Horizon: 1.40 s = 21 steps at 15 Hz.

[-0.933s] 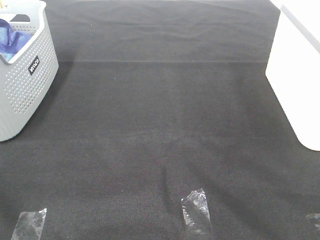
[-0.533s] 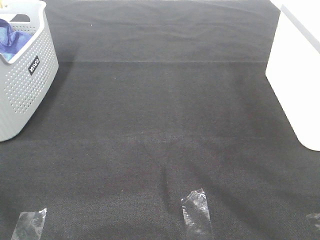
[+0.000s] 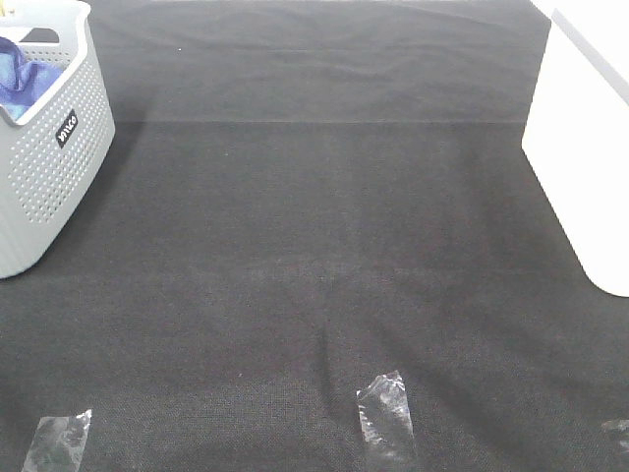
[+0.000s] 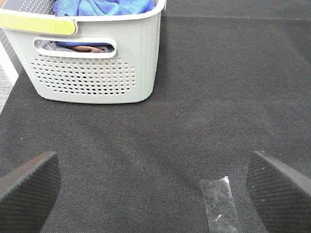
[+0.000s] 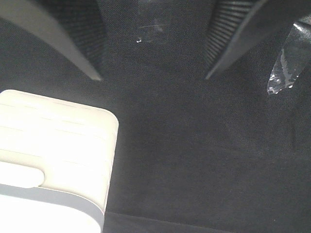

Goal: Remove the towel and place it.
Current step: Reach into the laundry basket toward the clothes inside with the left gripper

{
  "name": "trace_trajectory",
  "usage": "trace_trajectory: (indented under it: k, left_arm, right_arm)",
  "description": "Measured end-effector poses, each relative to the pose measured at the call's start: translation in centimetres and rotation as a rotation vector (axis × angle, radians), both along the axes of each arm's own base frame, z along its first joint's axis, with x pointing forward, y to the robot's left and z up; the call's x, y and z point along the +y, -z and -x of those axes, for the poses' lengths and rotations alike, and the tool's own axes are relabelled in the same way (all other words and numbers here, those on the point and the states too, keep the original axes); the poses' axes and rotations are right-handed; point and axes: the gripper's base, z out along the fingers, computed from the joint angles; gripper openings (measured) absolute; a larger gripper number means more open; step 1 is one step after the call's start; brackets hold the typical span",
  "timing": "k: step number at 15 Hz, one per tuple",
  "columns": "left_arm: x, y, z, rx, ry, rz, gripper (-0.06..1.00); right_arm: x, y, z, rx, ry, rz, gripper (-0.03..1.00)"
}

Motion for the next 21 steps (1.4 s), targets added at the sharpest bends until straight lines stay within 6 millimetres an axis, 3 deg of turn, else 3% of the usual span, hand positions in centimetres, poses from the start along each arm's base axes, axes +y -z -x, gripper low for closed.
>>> trace_trajectory:
  k: [21]
  left_arm:
    - [-0.03, 0.00, 0.00, -0.001, 0.015, -0.024, 0.99]
  right_arm:
    - [0.00, 0.00, 0.00, 0.000, 0.000, 0.000, 0.60]
